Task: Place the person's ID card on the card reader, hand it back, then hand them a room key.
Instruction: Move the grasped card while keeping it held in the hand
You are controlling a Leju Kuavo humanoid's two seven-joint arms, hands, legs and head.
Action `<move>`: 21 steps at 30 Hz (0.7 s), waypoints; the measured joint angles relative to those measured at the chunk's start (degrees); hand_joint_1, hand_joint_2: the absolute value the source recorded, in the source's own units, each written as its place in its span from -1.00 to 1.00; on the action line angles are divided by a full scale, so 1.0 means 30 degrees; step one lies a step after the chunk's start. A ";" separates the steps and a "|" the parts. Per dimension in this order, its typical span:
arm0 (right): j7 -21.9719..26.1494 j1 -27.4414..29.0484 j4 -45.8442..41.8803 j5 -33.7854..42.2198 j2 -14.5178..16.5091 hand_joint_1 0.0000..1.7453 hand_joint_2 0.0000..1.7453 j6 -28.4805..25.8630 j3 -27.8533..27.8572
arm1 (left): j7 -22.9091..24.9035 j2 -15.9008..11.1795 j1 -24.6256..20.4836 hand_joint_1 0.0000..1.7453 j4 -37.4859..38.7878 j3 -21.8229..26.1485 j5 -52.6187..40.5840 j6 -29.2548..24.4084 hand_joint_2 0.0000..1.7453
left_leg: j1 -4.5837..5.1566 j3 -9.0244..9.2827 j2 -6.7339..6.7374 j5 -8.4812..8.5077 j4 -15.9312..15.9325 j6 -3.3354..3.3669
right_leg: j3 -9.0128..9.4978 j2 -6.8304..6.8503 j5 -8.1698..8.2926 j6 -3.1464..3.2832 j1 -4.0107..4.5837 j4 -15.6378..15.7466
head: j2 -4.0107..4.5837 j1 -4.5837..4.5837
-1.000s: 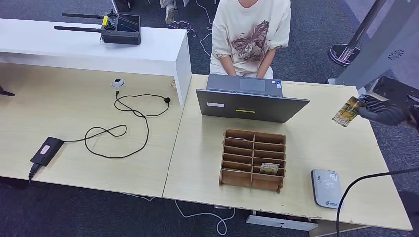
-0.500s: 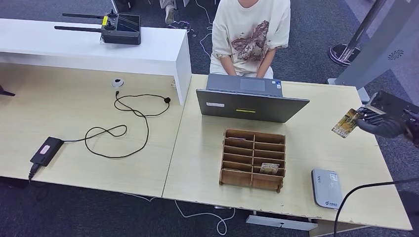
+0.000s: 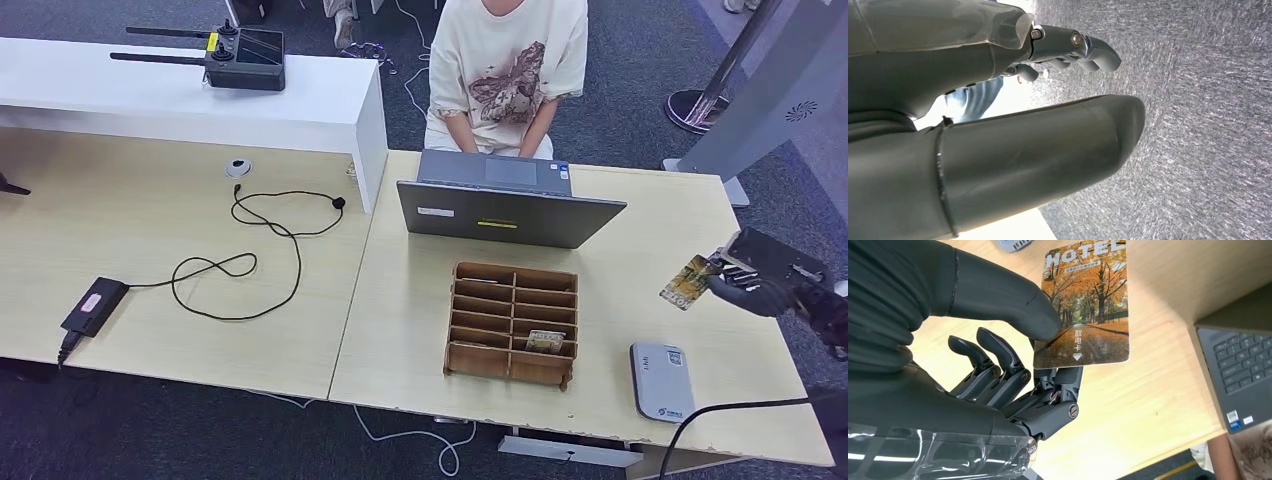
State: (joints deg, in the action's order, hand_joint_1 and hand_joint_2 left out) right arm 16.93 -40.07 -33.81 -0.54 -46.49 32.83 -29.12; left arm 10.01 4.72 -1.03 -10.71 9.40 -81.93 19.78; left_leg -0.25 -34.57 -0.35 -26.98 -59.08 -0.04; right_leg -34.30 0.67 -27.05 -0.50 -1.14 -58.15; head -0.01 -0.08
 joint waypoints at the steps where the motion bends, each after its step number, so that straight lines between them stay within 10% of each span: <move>1: -0.0024 0.0241 -0.0120 -0.0018 0.0000 1.00 1.00 -0.0100 0.0022 | -0.0002 0.0000 0.0000 -1.00 0.0000 0.0000 -0.0013 0.0000 -1.00 | 0.0000 0.0000 0.0000 0.0000 0.0000 0.0000 | 0.0000 0.0000 0.0000 0.0000 0.0000 0.0000 | 0.0000 -0.0002; 21: -0.0947 0.2418 -0.2070 -0.0486 -0.0340 1.00 1.00 0.1151 0.1818 | -0.0053 -0.0007 0.0010 -1.00 0.0000 0.0007 -0.0146 -0.0031 -1.00 | 0.0001 0.0002 0.0001 -0.0001 0.0000 0.0001 | -0.0002 0.0000 -0.0001 -0.0001 -0.0002 0.0003 | 0.0002 0.0000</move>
State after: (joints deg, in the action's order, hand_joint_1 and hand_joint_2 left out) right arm 14.09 -32.82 -40.03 -1.99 -47.51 36.29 -23.67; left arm 9.85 4.70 -1.00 -10.71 9.42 -82.37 19.69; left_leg -0.24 -34.57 -0.34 -26.98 -59.08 -0.03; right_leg -34.31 0.66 -27.05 -0.50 -1.14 -58.14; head -0.01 -0.08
